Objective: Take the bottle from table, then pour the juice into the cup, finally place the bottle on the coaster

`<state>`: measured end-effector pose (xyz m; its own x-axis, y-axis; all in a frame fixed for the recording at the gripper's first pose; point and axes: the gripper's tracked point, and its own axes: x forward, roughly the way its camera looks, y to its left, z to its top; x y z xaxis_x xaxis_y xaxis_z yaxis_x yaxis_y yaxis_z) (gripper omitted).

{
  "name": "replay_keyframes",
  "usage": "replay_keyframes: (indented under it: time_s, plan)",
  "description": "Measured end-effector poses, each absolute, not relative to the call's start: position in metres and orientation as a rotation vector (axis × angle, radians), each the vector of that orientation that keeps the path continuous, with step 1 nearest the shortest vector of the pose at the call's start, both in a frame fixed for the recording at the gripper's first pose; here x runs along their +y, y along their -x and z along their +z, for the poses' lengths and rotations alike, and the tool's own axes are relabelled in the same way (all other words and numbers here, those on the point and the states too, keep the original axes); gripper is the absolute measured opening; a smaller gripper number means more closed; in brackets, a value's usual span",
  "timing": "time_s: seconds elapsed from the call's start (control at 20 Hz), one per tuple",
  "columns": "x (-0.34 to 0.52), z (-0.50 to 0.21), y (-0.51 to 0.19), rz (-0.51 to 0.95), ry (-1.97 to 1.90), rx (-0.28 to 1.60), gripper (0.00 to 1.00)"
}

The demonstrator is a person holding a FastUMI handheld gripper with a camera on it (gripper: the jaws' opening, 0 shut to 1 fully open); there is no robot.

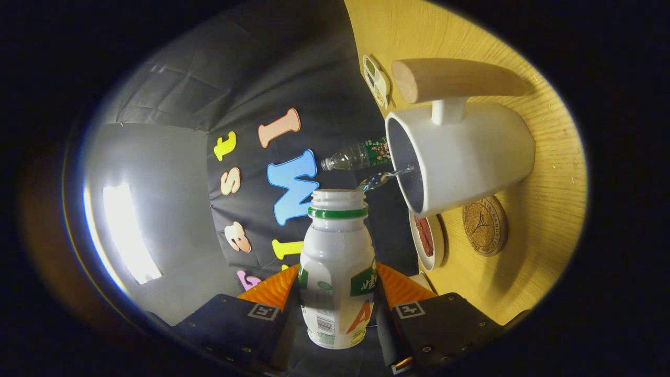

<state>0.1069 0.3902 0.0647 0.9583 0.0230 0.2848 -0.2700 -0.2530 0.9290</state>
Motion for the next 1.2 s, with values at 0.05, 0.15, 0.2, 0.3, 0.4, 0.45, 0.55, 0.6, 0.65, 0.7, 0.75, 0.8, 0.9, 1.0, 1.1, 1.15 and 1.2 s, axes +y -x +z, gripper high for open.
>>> replay_keyframes:
  time_s: [0.05,0.15,0.2,0.3,0.4,0.45,0.55,0.6,0.65,0.7,0.75,0.8,0.9,1.0,1.1,1.15,1.2]
  plan:
    - [0.39,0.065,-0.107,0.281,-1.814,-0.186,0.65]
    - [0.39,0.064,-0.107,0.278,-1.82,-0.188,0.65]
    - [0.39,0.066,-0.108,0.278,-1.826,-0.191,0.65]
    - [0.391,0.068,-0.109,0.277,-1.848,-0.199,0.65]
    - [0.391,0.068,-0.109,0.277,-1.861,-0.202,0.65]
    - [0.392,0.068,-0.109,0.276,-1.863,-0.201,0.65]
    - [0.391,0.068,-0.109,0.274,-1.876,-0.205,0.65]
    - [0.39,0.069,-0.109,0.271,-1.887,-0.209,0.65]
    - [0.391,0.07,-0.109,0.269,-1.901,-0.213,0.65]
    - [0.392,0.071,-0.11,0.269,-1.912,-0.215,0.65]
    - [0.393,0.072,-0.11,0.267,-1.92,-0.216,0.65]
    - [0.395,0.073,-0.11,0.265,-1.925,-0.213,0.65]
    - [0.394,0.074,-0.11,0.268,-1.938,-0.212,0.65]
    - [0.394,0.075,-0.111,0.272,-1.95,-0.217,0.65]
    - [0.395,0.076,-0.112,0.267,-1.947,-0.216,0.65]
    - [0.394,0.075,-0.112,0.265,-1.953,-0.221,0.65]
    - [0.392,0.075,-0.108,0.269,-1.966,-0.228,0.65]
